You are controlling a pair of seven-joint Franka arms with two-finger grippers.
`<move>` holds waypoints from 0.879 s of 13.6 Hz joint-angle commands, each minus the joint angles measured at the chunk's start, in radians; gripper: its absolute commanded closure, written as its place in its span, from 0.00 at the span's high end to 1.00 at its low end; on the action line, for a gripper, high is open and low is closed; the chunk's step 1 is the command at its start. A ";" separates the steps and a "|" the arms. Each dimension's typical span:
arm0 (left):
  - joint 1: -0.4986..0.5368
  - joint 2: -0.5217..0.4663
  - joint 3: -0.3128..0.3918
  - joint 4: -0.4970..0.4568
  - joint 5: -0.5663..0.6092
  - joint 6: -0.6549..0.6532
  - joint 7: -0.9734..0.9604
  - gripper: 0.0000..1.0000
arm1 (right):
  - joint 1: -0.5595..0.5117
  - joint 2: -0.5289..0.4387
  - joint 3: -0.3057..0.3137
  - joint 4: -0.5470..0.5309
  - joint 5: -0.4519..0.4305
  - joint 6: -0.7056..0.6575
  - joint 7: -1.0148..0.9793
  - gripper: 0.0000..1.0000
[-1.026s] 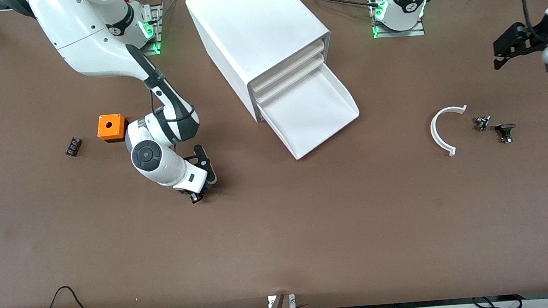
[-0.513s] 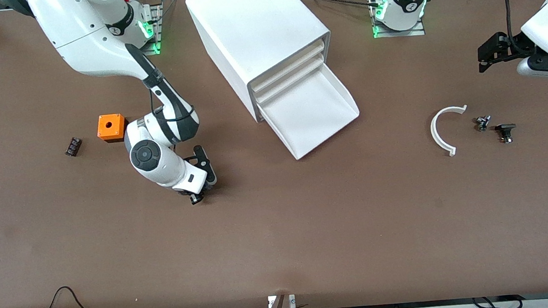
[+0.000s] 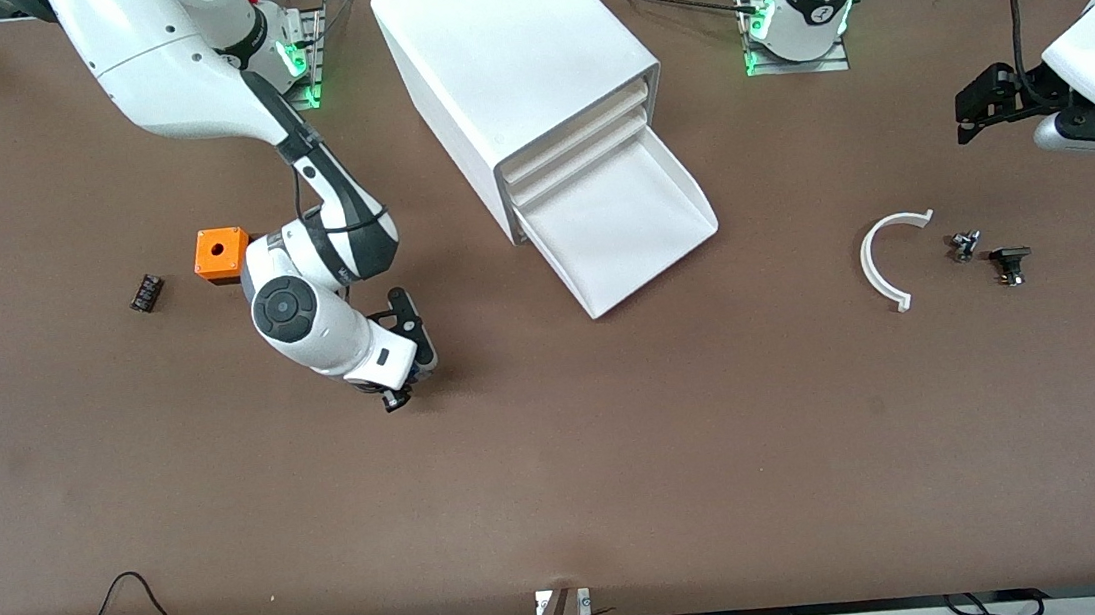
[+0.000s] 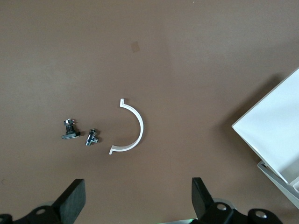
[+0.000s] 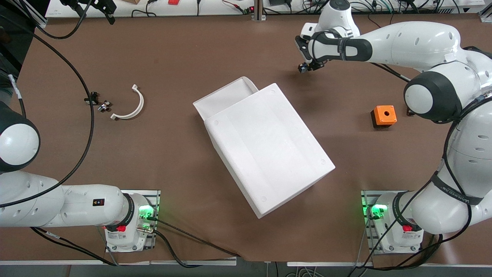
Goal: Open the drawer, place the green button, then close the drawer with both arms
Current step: 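Carry the green button over the open drawer with the right gripper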
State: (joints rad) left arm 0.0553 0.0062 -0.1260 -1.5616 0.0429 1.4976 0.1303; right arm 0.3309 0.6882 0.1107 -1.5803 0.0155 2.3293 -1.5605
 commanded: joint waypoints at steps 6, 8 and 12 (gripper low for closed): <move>0.006 -0.015 0.003 -0.003 -0.003 -0.011 0.006 1.00 | 0.014 -0.010 0.152 0.190 0.018 -0.194 0.200 0.13; 0.006 -0.015 -0.001 0.003 -0.003 -0.013 0.006 1.00 | 0.055 -0.010 0.152 0.206 -0.003 -0.197 0.249 0.13; 0.006 -0.015 -0.001 0.003 -0.005 -0.027 0.006 1.00 | 0.149 -0.010 0.152 0.247 -0.028 -0.197 0.401 0.13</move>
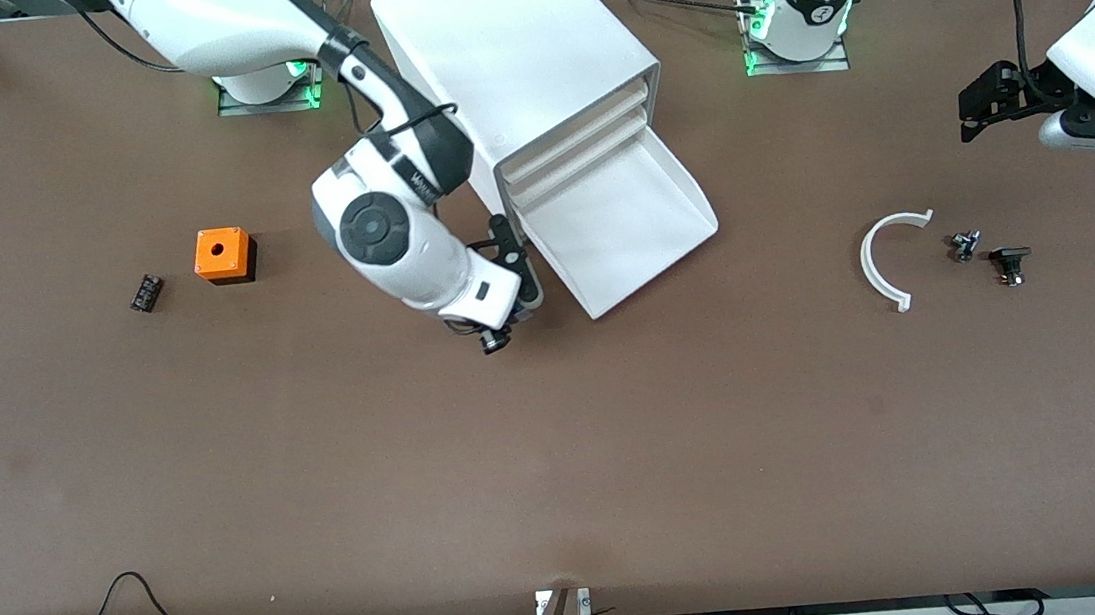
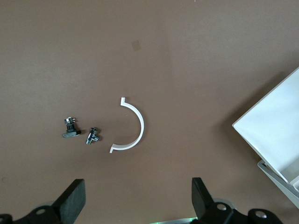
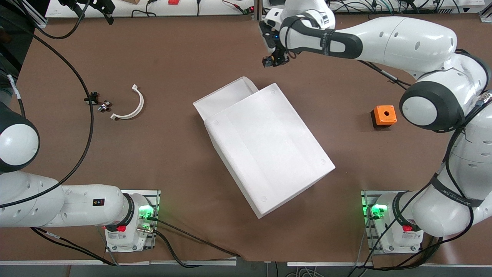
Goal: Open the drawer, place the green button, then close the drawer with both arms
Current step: 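Carry the green button over the open drawer with the right gripper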
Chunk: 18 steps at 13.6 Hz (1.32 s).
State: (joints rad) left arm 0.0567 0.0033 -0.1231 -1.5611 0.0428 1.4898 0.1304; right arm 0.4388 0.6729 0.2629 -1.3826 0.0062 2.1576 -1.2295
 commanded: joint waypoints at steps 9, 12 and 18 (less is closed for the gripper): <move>0.005 -0.012 -0.006 0.007 -0.004 -0.019 0.006 1.00 | 0.193 0.016 -0.001 0.085 -0.071 -0.024 0.249 0.13; 0.005 -0.011 -0.006 0.007 -0.004 -0.019 0.005 1.00 | 0.230 0.040 -0.001 0.085 -0.071 -0.013 0.284 0.13; 0.002 -0.011 -0.010 0.010 0.002 -0.017 0.002 1.00 | 0.291 0.083 -0.001 0.077 -0.158 -0.010 0.369 0.13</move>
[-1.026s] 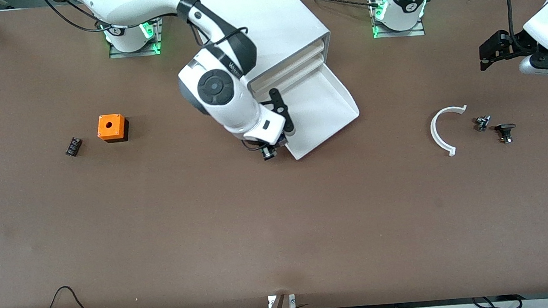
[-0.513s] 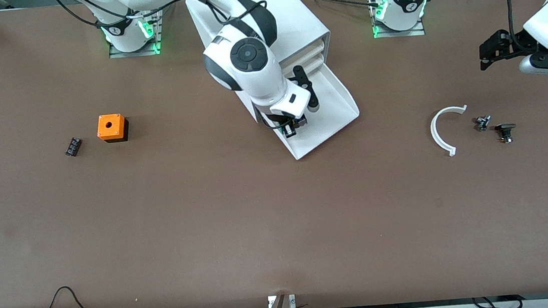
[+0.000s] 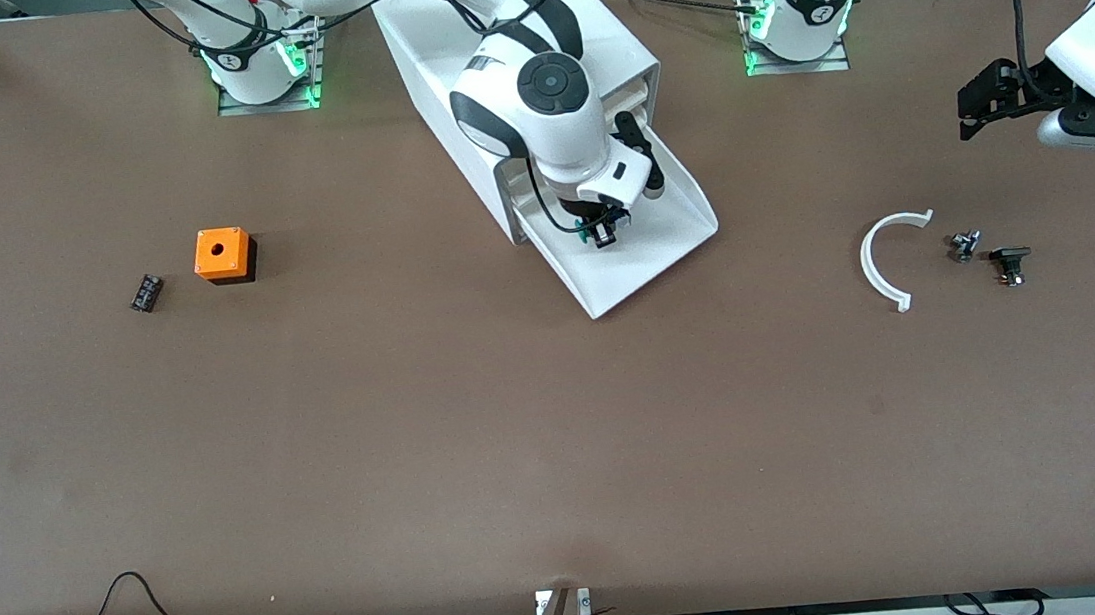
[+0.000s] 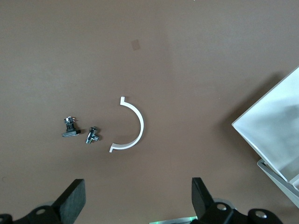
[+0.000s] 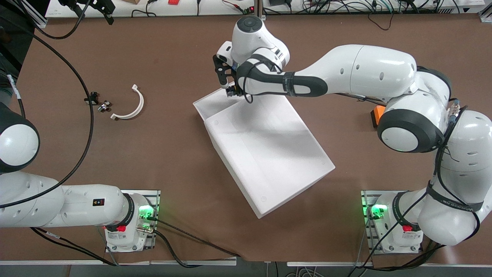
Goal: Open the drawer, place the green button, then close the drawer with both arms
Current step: 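Carry the green button over the open drawer with the right gripper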
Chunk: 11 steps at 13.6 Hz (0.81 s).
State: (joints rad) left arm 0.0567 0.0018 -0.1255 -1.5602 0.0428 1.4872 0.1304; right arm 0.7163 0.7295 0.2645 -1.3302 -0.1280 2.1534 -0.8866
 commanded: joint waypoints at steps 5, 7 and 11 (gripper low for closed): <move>-0.008 -0.002 -0.012 0.011 0.019 -0.022 -0.002 1.00 | 0.032 0.060 -0.001 0.023 -0.082 0.009 0.081 0.13; -0.008 0.006 -0.009 0.034 0.017 -0.024 0.000 1.00 | 0.038 0.074 -0.001 0.022 -0.103 0.009 0.084 0.13; -0.011 0.044 -0.009 0.045 0.015 -0.022 0.005 1.00 | 0.048 0.096 -0.001 0.019 -0.107 0.054 0.153 0.16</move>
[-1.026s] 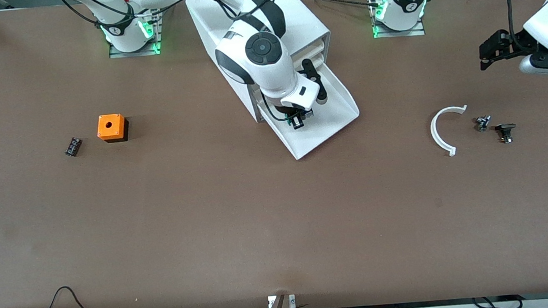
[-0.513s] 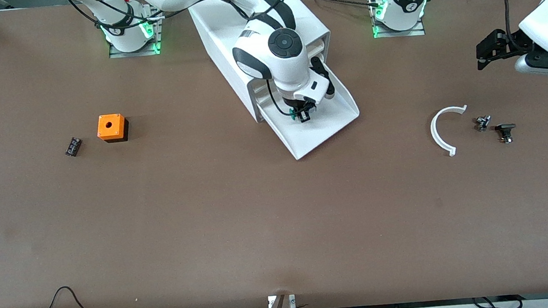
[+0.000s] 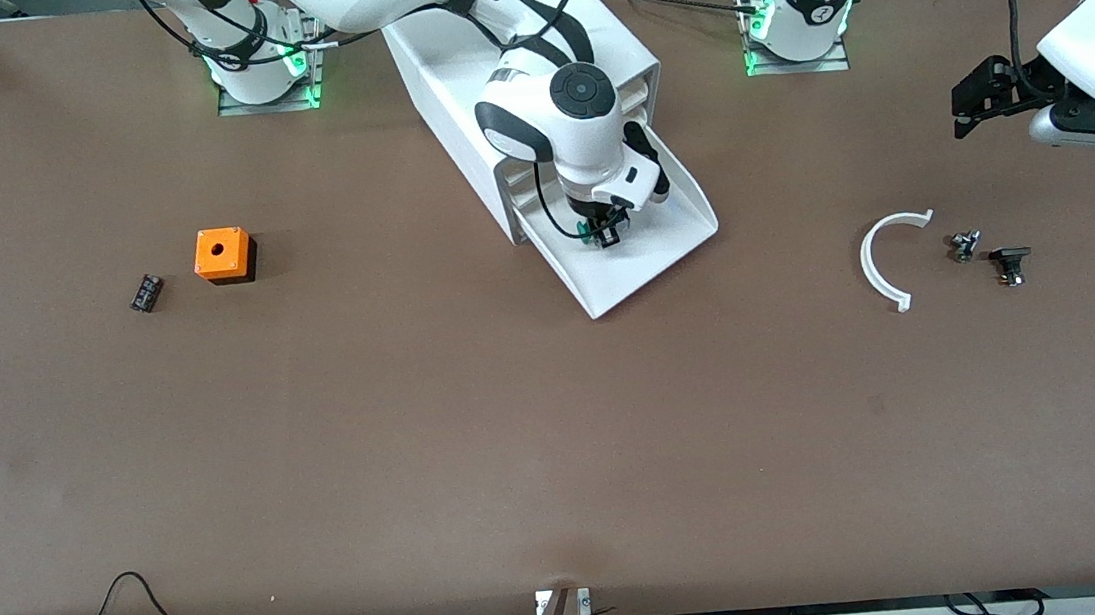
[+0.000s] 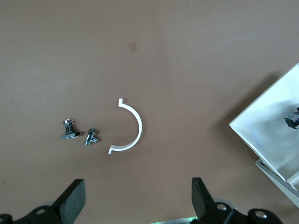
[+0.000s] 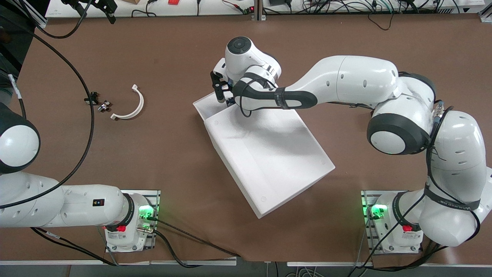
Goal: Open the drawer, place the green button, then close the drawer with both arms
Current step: 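Lower the button into the drawer and open the right gripper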
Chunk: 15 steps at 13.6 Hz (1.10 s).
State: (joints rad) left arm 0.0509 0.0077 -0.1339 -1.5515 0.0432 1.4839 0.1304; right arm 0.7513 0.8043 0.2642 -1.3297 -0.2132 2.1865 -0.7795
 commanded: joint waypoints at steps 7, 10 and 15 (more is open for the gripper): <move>-0.009 0.052 -0.003 0.019 0.004 0.051 -0.009 1.00 | 0.007 -0.025 0.012 0.049 -0.011 -0.033 0.291 1.00; -0.034 0.077 -0.038 -0.102 0.003 0.241 -0.115 1.00 | -0.029 -0.069 0.012 0.081 -0.012 -0.042 0.370 1.00; -0.158 0.240 -0.078 -0.200 0.010 0.513 -0.511 1.00 | -0.220 -0.195 0.007 0.080 0.021 -0.041 0.375 1.00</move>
State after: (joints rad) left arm -0.0563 0.1750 -0.2011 -1.7481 0.0426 1.9176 -0.2208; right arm 0.6167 0.6568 0.2567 -1.2359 -0.2101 2.1640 -0.4180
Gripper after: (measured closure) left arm 0.000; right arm 0.000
